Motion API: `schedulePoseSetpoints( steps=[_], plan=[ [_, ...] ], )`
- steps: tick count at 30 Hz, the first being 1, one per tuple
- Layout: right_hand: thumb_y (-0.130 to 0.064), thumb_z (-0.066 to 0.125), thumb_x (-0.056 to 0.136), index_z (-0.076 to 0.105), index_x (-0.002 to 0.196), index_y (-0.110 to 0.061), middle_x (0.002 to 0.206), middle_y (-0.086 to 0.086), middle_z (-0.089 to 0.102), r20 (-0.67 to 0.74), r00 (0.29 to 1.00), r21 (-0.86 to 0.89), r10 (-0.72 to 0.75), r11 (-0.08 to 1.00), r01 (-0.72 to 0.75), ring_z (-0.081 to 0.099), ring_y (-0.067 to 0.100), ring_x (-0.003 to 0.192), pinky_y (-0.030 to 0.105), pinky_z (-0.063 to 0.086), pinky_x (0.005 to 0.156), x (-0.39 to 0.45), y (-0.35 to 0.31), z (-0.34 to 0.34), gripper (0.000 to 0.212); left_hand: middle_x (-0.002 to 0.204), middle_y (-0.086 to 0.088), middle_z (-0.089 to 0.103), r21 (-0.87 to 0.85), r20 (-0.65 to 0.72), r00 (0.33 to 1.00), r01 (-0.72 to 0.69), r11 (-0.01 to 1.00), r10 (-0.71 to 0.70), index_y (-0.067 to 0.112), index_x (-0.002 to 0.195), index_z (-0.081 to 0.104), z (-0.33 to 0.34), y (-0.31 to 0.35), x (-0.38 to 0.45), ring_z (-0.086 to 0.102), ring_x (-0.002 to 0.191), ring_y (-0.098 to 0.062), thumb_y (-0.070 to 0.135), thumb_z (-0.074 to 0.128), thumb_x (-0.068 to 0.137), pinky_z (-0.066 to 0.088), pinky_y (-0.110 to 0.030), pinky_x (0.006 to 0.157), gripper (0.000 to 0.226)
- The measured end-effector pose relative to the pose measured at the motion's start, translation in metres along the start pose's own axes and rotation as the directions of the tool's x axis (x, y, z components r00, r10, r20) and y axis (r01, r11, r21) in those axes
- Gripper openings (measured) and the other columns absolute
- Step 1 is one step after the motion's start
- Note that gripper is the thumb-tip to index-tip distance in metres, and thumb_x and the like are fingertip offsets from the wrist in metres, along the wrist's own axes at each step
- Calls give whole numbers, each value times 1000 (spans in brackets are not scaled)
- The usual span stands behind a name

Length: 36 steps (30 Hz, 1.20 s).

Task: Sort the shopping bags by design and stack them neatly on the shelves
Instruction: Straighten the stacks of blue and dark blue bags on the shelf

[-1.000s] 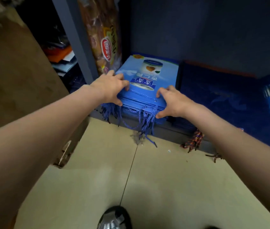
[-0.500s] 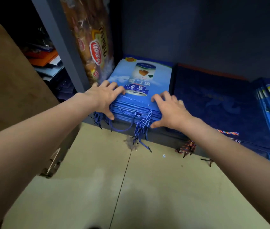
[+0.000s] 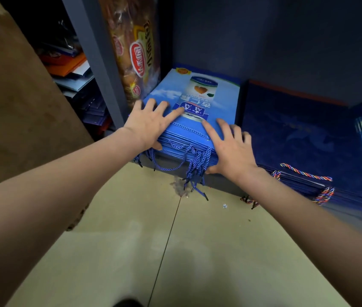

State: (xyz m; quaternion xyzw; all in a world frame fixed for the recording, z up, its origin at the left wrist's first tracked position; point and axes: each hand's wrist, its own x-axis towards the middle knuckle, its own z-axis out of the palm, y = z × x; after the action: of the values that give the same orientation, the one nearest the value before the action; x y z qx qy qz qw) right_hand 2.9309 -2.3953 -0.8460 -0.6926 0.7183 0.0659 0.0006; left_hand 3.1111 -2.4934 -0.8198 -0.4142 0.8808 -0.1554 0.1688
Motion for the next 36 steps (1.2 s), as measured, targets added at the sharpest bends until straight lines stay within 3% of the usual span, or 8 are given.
schedulePoseSetpoints(
  steps=[3, 10, 17, 20, 25, 30, 36],
  plan=[
    [-57, 75, 65, -6, 148, -32, 155, 4, 7, -8, 1000, 18, -4, 1000, 4, 18, 30, 136, 47, 20, 108, 3, 1, 4, 119, 150, -8, 16, 7, -7, 1000, -2, 1000, 3, 31, 147, -12, 8, 3, 1, 24, 132, -33, 58, 69, 71, 27, -47, 106, 114],
    [-52, 78, 63, 9, 148, -30, 152, 6, 16, -107, 994, 8, 32, 999, -32, 26, 32, 132, 48, 15, 109, 13, 14, -26, 112, 147, -4, 25, -158, -110, 991, 62, 985, -80, 30, 148, 1, 9, -6, -4, 29, 130, -31, 55, 71, 71, 29, -44, 103, 107],
    [-56, 72, 68, -1, 149, -28, 152, 9, 12, 6, 1000, -61, 26, 998, -26, 22, 33, 133, 53, 10, 111, 10, 0, 0, 113, 147, -3, 22, -98, -21, 998, 64, 993, -66, 33, 148, -1, 20, -1, 0, 24, 132, -29, 59, 69, 69, 26, -44, 105, 109],
    [-53, 73, 69, 2, 149, -28, 151, 9, 15, -62, 998, -51, 13, 999, -16, 26, 33, 132, 51, 11, 112, 6, 1, 1, 110, 147, -4, 23, -109, 4, 997, 74, 991, -74, 32, 148, -1, 15, -1, 2, 24, 132, -30, 57, 70, 70, 27, -45, 106, 109],
    [-41, 87, 54, 31, 144, -21, 138, 16, 42, -266, 964, -17, -14, 1000, 10, 46, 37, 121, 52, 25, 106, -4, 1, 20, 108, 145, -6, 24, -96, 40, 998, 62, 993, -58, 33, 148, 2, 9, -4, 7, 24, 132, -32, 56, 72, 70, 27, -47, 106, 107],
    [-47, 91, 33, 30, 138, -22, 133, 17, 50, -307, 951, -132, -22, 991, -19, 54, 40, 111, 51, 40, 97, -5, -3, 32, 124, 147, -5, 22, -133, -73, 989, 120, 984, -131, 29, 148, 0, 21, 3, -4, 25, 132, -30, 53, 70, 72, 25, -43, 106, 106],
    [-41, 91, 32, 39, 131, -19, 129, 19, 52, -317, 945, -128, -84, 991, 45, 56, 43, 106, 58, 36, 98, -4, 5, 29, 114, 152, -12, 22, -91, -243, 957, 141, 986, -159, 25, 150, 7, 44, 30, -32, 22, 138, -37, 51, 73, 70, 15, -49, 113, 108]
  ],
)
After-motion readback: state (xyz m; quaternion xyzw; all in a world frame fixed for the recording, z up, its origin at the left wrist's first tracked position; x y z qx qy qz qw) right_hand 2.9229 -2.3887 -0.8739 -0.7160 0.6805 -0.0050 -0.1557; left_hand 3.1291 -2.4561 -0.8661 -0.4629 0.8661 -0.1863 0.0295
